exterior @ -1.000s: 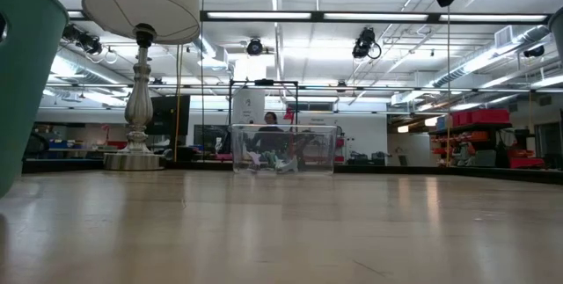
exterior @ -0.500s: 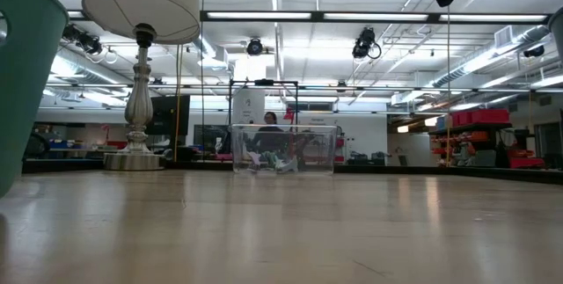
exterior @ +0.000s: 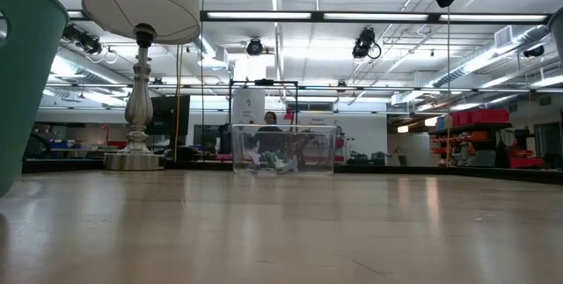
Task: Pick and place Stapler, Stapler remover, tape
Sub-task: Return to Home Position
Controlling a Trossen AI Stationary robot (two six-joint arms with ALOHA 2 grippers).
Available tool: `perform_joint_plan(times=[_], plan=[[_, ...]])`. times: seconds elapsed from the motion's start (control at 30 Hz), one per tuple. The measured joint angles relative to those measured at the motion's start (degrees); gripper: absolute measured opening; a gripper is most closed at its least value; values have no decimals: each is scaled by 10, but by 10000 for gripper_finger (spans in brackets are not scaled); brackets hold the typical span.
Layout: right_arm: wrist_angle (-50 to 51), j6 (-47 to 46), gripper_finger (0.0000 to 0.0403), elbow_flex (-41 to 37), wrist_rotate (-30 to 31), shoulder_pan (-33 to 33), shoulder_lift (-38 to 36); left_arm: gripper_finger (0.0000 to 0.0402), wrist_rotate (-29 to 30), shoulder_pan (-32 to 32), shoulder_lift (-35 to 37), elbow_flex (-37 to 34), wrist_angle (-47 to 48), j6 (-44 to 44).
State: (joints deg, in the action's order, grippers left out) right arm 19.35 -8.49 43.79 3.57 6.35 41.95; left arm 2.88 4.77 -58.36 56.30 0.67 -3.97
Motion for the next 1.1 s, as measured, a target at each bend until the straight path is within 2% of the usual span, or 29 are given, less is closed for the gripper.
perform_joint_plan(times=[0.23,0.4,0.73,1.1], plan=[[1,0,0,0,5,0,0,0,31,15,98,-164,-138,-6],[5,0,0,0,5,0,0,0,34,14,177,-248,-145,-34],[4,1,0,0,5,0,1,0,33,15,317,-331,-145,-44],[14,7,0,0,5,0,2,0,50,15,345,-405,-152,-63]])
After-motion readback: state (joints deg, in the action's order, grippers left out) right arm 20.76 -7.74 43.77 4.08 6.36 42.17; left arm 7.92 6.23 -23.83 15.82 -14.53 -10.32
